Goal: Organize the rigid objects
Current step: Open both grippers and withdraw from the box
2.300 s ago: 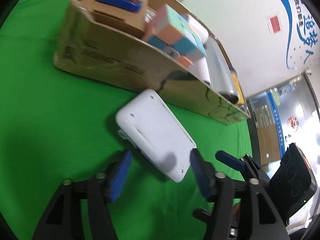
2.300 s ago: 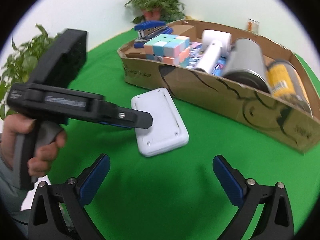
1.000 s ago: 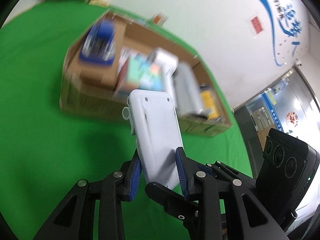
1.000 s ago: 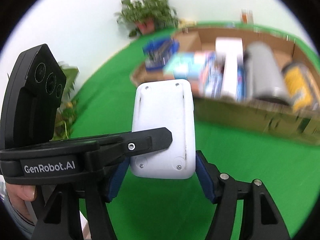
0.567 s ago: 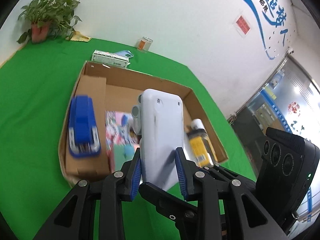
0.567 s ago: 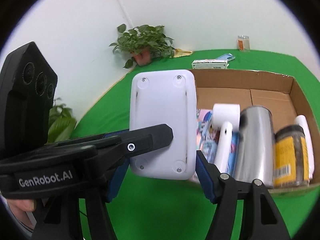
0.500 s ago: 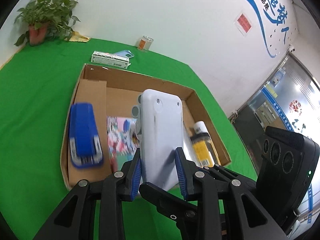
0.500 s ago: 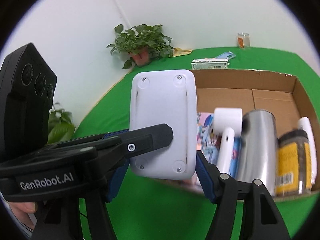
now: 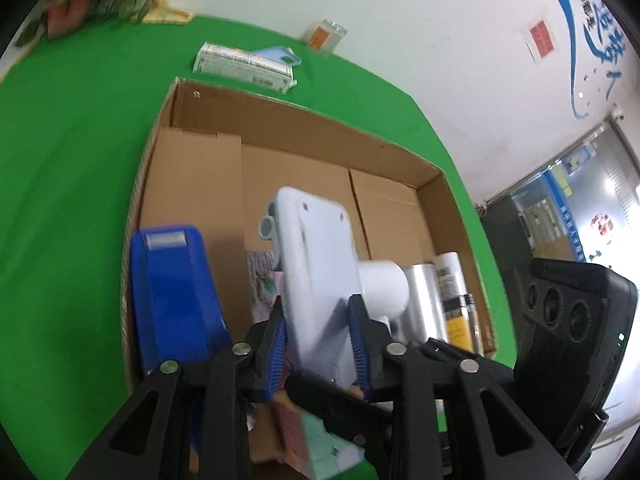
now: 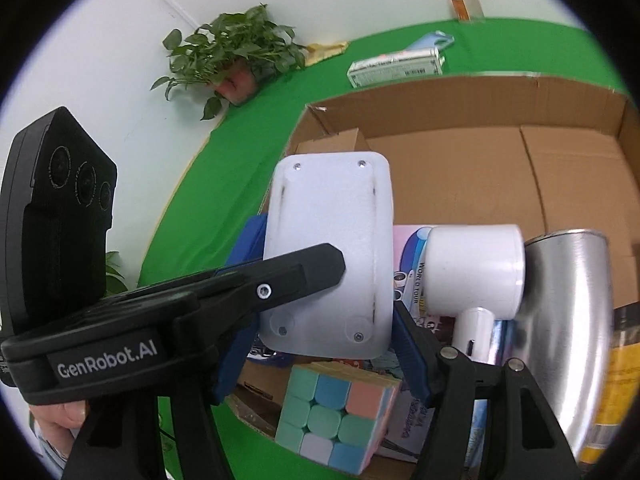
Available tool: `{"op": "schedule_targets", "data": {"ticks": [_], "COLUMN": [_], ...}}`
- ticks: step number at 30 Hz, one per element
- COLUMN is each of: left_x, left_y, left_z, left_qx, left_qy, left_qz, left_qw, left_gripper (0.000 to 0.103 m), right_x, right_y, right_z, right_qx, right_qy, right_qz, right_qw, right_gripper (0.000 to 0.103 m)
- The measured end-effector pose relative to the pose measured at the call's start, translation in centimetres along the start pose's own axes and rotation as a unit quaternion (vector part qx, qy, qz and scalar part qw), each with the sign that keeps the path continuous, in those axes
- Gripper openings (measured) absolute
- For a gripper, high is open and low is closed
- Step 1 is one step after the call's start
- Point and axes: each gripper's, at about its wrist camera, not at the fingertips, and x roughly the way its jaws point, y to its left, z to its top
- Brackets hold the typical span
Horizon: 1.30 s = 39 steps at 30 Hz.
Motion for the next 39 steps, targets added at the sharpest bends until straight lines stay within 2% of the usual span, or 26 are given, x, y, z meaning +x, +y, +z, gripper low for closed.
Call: {"op": "schedule_targets", "data": {"ticks": [3,6,9,13,16,18,19,20,21,22,24,25,26,27,29,34,37,39], "left_x": [0.3,0.8,1.3,1.4,1.0,0.0,-0.7,-1.8,-2.6,-3.6,-5.9,-6.9,-7.7,-8.0,-8.2,-8.0,-7.5,-6.8], "left_y": [0.2,-0.3,-0.9,-1.4,-1.3,-1.4,-1.6,-2.0,-2.3,-2.6,-3.5,-3.9,-4.4,-4.8,-5.1,-6.1,-8.1,-9.1], "left_z": [0.1,0.2,0.0,-0.4,-0.9,-1.5,-2.0,-2.9,-3.6,-4.5,-7.1,-8.5,-10.2,-11.4,-12.9,-16.7,-19.3,-20.5], "left_qx": [0.000,0.017,0.031,0.042,0.041,0.046,0.053,0.066,0.072,0.079,0.097,0.105,0.114,0.119,0.119,0.088,0.098,0.107], "left_qy": [0.004,0.011,0.017,0.019,0.016,-0.004,-0.020,-0.045,-0.065,-0.093,-0.175,-0.212,-0.244,-0.255,-0.259,-0.264,-0.274,-0.274], "left_qz": [0.000,0.024,0.052,0.061,0.067,0.068,0.069,0.075,0.085,0.099,0.129,0.143,0.157,0.165,0.168,0.157,0.171,0.172], "left_qw": [1.0000,0.9995,0.9980,0.9971,0.9968,0.9967,0.9960,0.9940,0.9916,0.9876,0.9713,0.9610,0.9502,0.9452,0.9438,0.9475,0.9412,0.9400], "left_gripper": [0.022,0.021,0.020,0.020,0.029,0.043,0.047,0.057,0.073,0.080,0.103,0.103,0.103,0.103,0.103,0.103,0.103,0.103], "right_x": [0.7,0.9,1.0,0.6,-0.5,-1.6,-2.4,-3.4,-4.3,-5.5,-7.3,-8.0,-8.5,-8.8,-9.8,-11.6,-12.5,-13.1], "right_y": [0.3,0.4,0.2,-0.6,-1.1,-1.0,-1.0,-0.9,-0.8,-0.8,-1.0,-1.3,-1.8,-2.2,-3.3,-4.8,-4.3,-4.2], "right_z": [-0.4,-0.7,-1.0,-1.3,-1.6,-2.1,-2.5,-3.1,-3.6,-4.4,-6.1,-7.0,-7.8,-8.3,-9.9,-12.7,-13.8,-14.7], "right_qx": [-0.007,-0.011,-0.010,-0.006,-0.001,-0.011,-0.022,-0.037,-0.050,-0.066,-0.090,-0.095,-0.093,-0.090,-0.076,-0.057,-0.072,-0.083], "right_qy": [0.008,0.016,0.026,0.025,0.017,0.008,0.002,-0.010,-0.024,-0.049,-0.085,-0.096,-0.103,-0.108,-0.118,-0.140,-0.150,-0.157], "right_qz": [-0.013,-0.016,-0.014,-0.018,-0.018,-0.021,-0.023,-0.031,-0.041,-0.056,-0.090,-0.105,-0.112,-0.114,-0.119,-0.126,-0.155,-0.164], "right_qw": [1.000,1.000,1.000,0.999,1.000,1.000,0.999,0.999,0.998,0.995,0.988,0.985,0.984,0.984,0.983,0.980,0.974,0.970], "right_gripper": [0.066,0.066,0.058,0.058,0.058,0.059,0.066,0.072,0.084,0.085,0.091,0.099,0.103,0.103,0.103,0.103,0.103,0.103]}}
